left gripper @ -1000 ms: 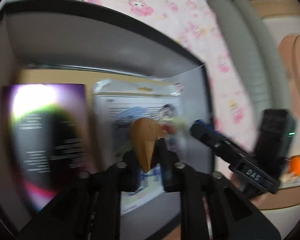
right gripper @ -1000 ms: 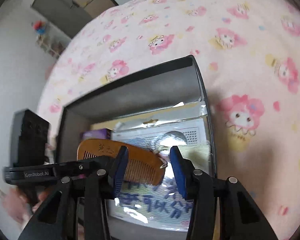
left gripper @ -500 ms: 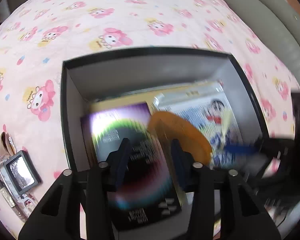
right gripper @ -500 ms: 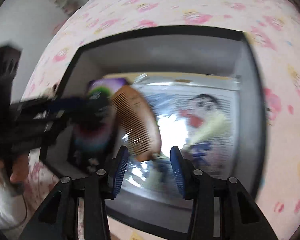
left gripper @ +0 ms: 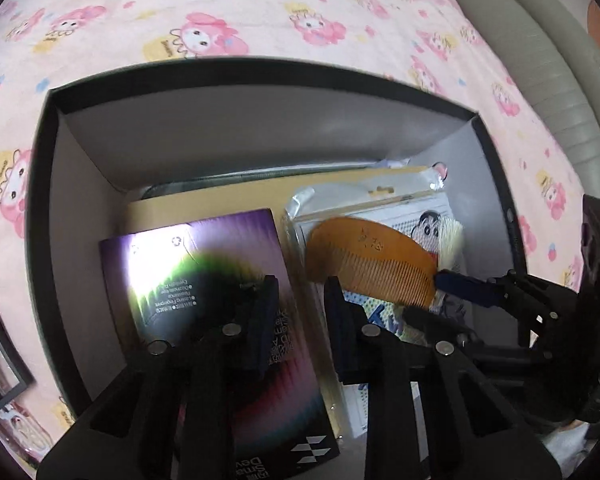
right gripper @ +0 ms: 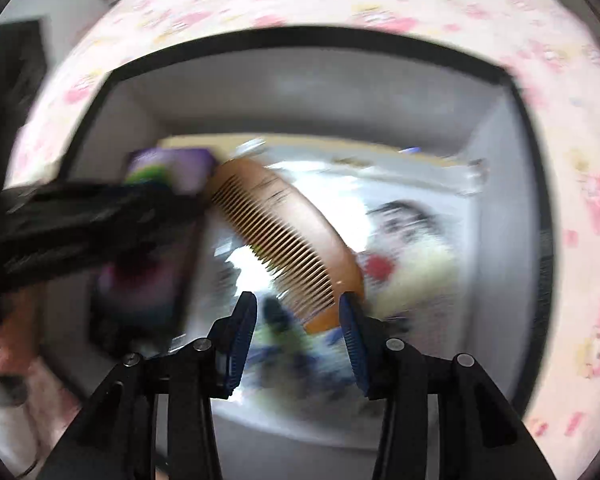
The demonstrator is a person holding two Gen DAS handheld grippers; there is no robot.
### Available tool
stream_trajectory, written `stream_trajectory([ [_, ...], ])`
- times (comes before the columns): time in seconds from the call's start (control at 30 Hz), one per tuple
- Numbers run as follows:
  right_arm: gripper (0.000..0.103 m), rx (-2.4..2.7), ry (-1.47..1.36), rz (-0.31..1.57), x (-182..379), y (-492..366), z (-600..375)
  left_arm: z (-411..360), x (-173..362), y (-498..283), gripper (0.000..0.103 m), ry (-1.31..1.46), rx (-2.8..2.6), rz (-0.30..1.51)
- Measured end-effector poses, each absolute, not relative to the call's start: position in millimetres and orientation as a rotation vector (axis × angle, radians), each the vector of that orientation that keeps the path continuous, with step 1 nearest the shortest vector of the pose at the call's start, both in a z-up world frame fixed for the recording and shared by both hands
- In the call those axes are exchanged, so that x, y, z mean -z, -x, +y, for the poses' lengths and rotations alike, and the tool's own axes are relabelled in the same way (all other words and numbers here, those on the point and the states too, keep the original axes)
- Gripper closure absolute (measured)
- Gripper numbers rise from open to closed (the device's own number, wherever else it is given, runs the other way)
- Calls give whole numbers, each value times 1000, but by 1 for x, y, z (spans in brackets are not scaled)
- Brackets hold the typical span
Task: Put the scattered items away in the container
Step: 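Lower the comb with the right gripper into the black box and open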
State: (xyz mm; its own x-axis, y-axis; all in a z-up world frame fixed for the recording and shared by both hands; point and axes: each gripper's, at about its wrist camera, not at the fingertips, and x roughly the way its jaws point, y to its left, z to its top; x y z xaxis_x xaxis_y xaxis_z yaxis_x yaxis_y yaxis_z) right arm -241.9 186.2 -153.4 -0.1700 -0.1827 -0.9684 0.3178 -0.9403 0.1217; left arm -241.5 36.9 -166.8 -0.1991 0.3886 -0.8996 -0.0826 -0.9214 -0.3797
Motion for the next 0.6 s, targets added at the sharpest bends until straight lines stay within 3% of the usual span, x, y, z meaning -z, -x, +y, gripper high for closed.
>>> stream_trajectory([
  [0.2,63,2148,-1731,36,134,229,202,40,150,254,80,1728,-2177,-376],
  [0.4,64,2013,-1876,-63,160,237,211,66,166,242,80,1764,-1994,-308],
  [0.6,64,2156,-1877,64,148,271,216,79,171,259,80,1826,-2001,-230],
])
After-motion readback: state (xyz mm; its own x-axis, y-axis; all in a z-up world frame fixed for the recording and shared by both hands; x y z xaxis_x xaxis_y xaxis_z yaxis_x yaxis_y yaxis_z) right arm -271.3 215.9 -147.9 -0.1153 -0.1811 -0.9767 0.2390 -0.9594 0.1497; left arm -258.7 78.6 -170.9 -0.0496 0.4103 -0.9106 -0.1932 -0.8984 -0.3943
